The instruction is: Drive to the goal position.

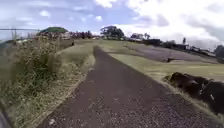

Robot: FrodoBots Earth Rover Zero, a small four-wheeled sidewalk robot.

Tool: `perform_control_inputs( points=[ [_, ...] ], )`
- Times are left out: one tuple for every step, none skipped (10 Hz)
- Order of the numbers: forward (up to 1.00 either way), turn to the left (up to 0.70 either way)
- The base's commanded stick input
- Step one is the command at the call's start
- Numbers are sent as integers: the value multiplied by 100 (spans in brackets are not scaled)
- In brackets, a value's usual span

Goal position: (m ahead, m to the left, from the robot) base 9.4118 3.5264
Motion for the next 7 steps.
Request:
perform_control_inputs(
  points=[
    [68, -27],
    [68, -11],
    [68, 0],
    [68, 0],
    [69, 0],
    [68, 0],
    [69, 0]
  ],
)
